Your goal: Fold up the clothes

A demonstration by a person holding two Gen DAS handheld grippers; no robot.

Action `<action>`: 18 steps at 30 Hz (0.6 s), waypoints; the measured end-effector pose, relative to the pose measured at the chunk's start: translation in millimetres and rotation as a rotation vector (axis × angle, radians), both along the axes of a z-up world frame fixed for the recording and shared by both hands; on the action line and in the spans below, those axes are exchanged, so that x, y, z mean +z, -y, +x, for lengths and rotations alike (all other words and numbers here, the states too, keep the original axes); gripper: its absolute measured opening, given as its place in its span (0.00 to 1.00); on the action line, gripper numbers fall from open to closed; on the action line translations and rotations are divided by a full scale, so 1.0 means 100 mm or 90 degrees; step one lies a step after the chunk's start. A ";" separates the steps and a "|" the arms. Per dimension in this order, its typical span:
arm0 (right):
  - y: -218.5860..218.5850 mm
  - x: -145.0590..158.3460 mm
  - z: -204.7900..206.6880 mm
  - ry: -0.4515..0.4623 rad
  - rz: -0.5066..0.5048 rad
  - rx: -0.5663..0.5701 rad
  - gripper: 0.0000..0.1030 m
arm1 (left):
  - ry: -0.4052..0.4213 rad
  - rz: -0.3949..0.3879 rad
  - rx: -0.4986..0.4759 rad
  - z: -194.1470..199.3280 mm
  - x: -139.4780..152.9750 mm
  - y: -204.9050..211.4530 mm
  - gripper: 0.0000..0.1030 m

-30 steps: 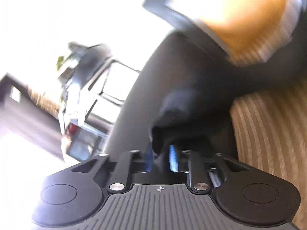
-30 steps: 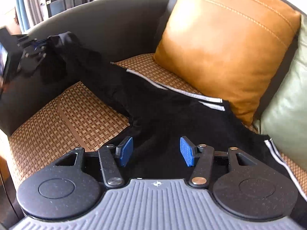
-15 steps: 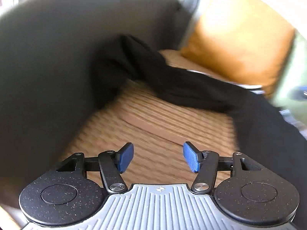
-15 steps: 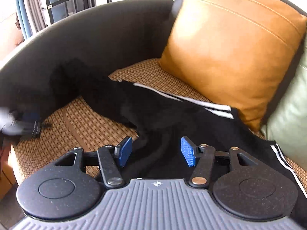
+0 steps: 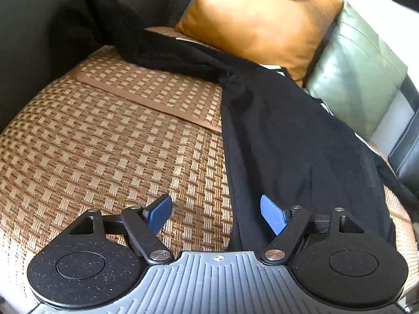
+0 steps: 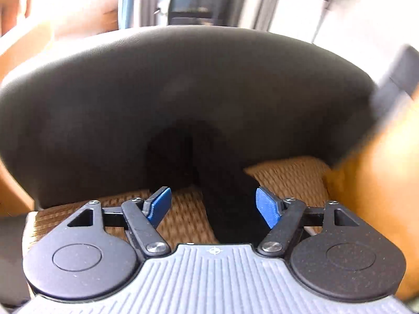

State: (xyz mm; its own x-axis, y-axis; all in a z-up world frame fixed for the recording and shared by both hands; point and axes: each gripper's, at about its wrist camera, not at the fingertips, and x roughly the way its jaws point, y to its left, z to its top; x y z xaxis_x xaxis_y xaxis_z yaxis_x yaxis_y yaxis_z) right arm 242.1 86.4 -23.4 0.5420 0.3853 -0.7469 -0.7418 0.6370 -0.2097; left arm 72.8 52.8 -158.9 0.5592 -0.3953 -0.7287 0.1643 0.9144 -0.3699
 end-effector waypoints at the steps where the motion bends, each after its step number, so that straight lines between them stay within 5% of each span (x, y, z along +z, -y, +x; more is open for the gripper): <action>1: -0.12 -0.06 0.04 0.014 -0.020 0.015 0.79 | -0.001 -0.004 -0.001 0.01 -0.01 -0.02 0.84; 7: -0.56 -0.40 0.23 0.082 -0.118 0.094 0.79 | 0.003 -0.030 -0.015 -0.07 -0.07 -0.07 0.86; 14: -0.77 -0.63 0.40 0.105 -0.149 0.115 0.85 | 0.018 -0.046 -0.017 -0.18 -0.09 -0.09 0.87; 16: -0.77 -0.67 0.44 0.081 -0.144 0.107 0.53 | 0.024 -0.033 -0.019 -0.20 -0.09 -0.06 0.87; 17: -0.75 -0.66 0.48 0.053 -0.133 0.094 0.12 | 0.025 -0.026 -0.019 -0.20 -0.09 -0.03 0.88; 18: -0.71 -0.63 0.52 0.033 -0.118 0.074 0.13 | 0.026 -0.018 -0.018 -0.21 -0.08 0.00 0.89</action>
State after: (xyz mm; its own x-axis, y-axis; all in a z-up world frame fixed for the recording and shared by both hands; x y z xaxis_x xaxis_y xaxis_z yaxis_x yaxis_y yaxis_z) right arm 293.6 157.8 -86.2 0.5414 0.3059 -0.7831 -0.7934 0.4941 -0.3555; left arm 52.0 52.9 -167.0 0.5763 -0.4316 -0.6940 0.2056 0.8984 -0.3881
